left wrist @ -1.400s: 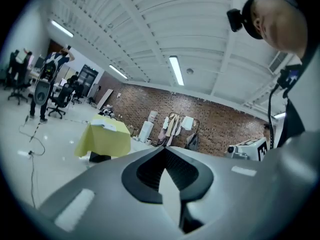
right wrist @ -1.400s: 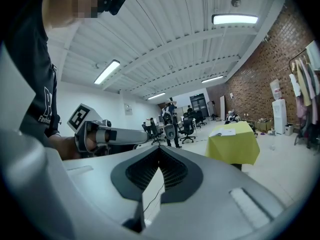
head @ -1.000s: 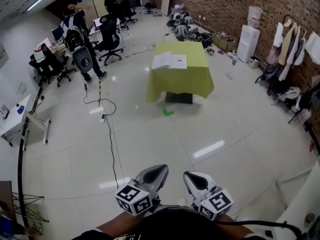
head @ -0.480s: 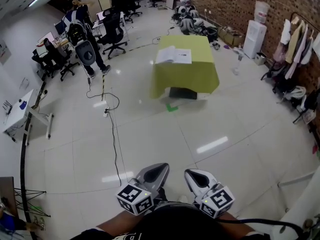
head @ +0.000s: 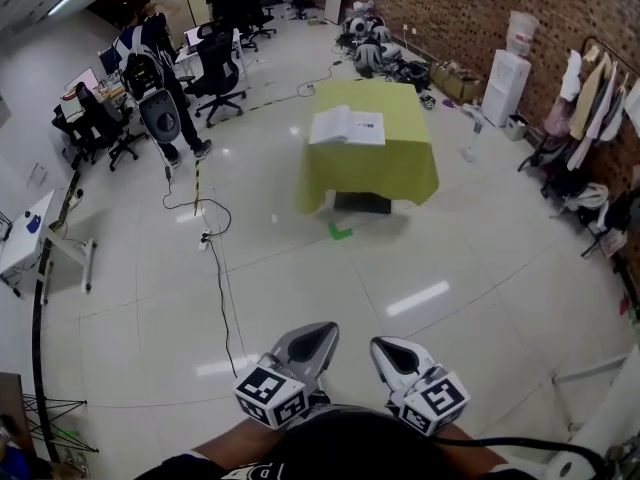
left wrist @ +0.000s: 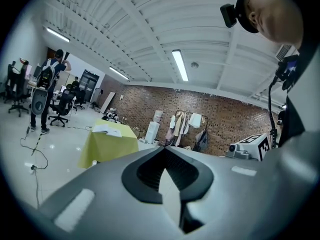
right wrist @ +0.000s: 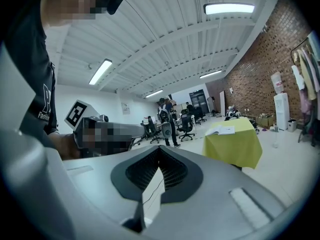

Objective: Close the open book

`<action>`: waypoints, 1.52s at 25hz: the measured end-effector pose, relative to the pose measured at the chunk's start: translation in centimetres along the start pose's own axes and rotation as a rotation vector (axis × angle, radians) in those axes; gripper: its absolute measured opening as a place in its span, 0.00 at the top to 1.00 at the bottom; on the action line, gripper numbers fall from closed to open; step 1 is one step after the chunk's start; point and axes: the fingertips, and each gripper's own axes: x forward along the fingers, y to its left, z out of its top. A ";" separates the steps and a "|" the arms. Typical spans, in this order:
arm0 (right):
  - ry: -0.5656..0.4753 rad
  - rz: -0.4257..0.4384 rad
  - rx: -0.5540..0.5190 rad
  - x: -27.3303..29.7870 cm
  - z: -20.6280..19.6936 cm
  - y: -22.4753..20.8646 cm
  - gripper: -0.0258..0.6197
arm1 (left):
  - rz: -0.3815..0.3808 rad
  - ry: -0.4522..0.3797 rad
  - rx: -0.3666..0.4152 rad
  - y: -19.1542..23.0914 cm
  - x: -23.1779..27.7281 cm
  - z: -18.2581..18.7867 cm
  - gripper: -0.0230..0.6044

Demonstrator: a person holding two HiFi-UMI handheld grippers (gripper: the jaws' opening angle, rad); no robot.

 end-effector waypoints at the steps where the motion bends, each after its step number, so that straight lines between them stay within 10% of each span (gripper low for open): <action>1: 0.000 -0.004 0.000 0.9 0.2 -0.3 0.95 | -0.003 -0.002 0.000 1.0 0.3 0.4 0.95; 17: 0.032 -0.090 -0.018 16.2 3.6 -2.7 0.95 | -0.068 -0.014 0.012 15.8 1.9 5.8 0.95; 38: 0.079 -0.084 -0.020 25.2 4.9 -4.4 0.95 | -0.094 -0.002 -0.023 24.1 4.0 7.8 0.95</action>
